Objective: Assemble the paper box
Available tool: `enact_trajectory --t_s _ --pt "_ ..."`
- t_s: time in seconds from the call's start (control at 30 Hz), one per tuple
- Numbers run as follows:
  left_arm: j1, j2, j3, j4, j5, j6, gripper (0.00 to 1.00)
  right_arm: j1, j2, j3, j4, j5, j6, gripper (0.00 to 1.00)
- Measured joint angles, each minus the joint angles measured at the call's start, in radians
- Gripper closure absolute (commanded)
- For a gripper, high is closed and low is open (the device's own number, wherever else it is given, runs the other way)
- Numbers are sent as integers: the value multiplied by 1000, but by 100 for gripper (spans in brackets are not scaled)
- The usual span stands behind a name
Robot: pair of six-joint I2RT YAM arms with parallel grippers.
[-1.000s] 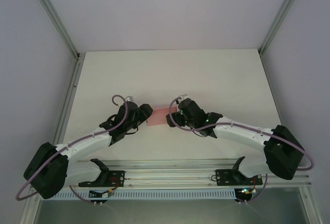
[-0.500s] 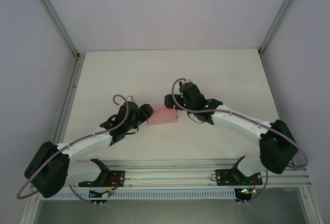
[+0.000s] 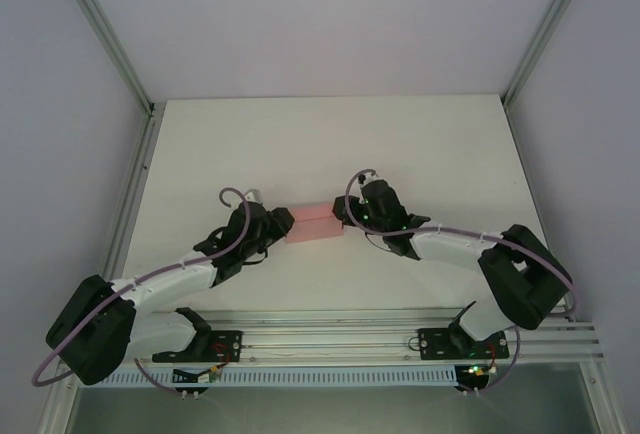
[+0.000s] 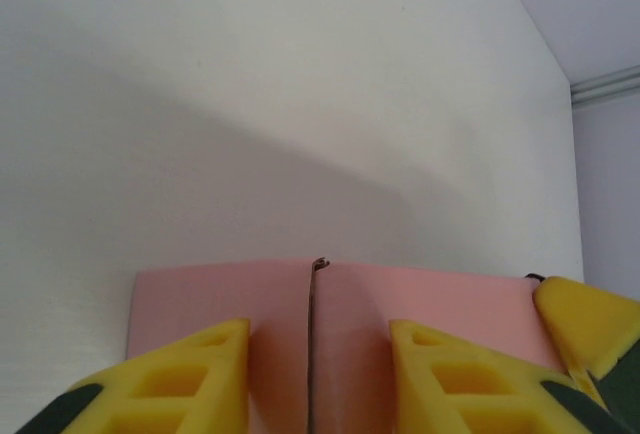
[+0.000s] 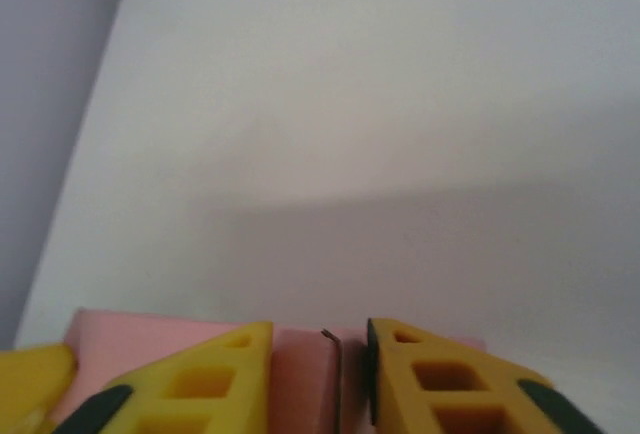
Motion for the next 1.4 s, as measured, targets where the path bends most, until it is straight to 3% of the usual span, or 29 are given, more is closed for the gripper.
enact_trajectory --t_s 0.23,0.73,0.8,0.9,1.0,1.1,1.17,1.23,1.4 --pt "0 -27 -40 40 -9 -8 100 -2 19 -90 206 -5 24 91" --pt "0 -3 -52 89 -8 -6 100 0 29 -142 325 10 24 100" --pt "0 -3 -52 88 -6 -3 97 16 18 -147 324 43 4 92" --pt "0 -3 -40 69 -5 13 87 33 -15 -141 268 67 -50 70" --pt "0 3 -5 29 -6 40 82 41 -33 -64 98 66 -126 52" --pt "0 17 26 -12 -9 70 77 51 -33 75 -129 77 -213 44" --pt "0 26 42 -27 -5 89 76 47 -34 154 -227 76 -269 27" --pt "0 35 64 -52 -5 112 72 29 -41 220 -294 44 -354 0" --pt "0 53 106 -116 -3 167 59 -46 -60 323 -474 -202 -697 0"
